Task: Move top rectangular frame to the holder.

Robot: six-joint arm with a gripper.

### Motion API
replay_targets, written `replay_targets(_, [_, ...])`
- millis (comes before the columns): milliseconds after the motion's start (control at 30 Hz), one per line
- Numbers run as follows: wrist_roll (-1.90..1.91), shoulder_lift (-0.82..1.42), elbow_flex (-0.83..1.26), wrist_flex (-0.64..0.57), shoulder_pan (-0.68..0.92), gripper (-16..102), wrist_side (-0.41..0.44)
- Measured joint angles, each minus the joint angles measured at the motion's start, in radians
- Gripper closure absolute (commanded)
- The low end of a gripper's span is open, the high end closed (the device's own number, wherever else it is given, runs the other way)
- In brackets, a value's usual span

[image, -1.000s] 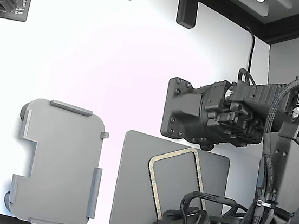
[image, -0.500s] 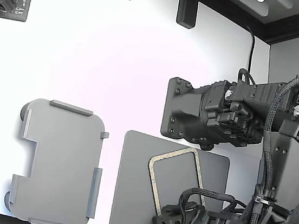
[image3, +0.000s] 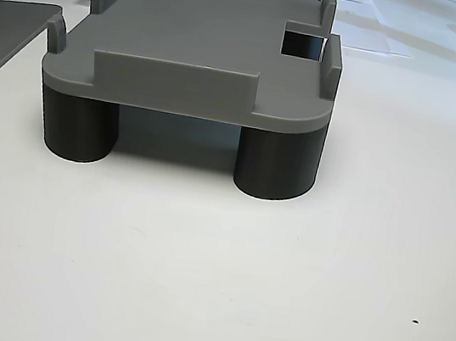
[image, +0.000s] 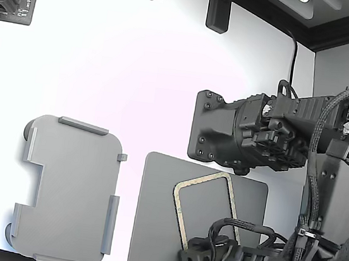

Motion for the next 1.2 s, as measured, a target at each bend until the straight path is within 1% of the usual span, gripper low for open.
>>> replay_targets(100, [0.026,0.002,0.000,-0.005,-0.008,98,0.037])
replay_targets(333, [-0.017,0.002,-0.011,0.014,-0.009,98,0.017])
replay_targets(467, [-0.020,0.017,-0.046,0.051,-0.009,98,0.038])
replay_targets(533, [-0.003,0.031,-0.074,0.071,-0.009,98,0.063])
replay_targets(667, [0.064,0.066,-0.144,0.109,-0.023,98,0.135])
replay_targets(833, [0.204,0.103,-0.221,0.140,-0.046,98,0.259])
replay_targets(1000, [0.387,0.152,-0.247,0.141,-0.080,99,0.385])
replay_targets(1200, [0.609,0.252,-0.245,0.114,-0.169,99,0.486])
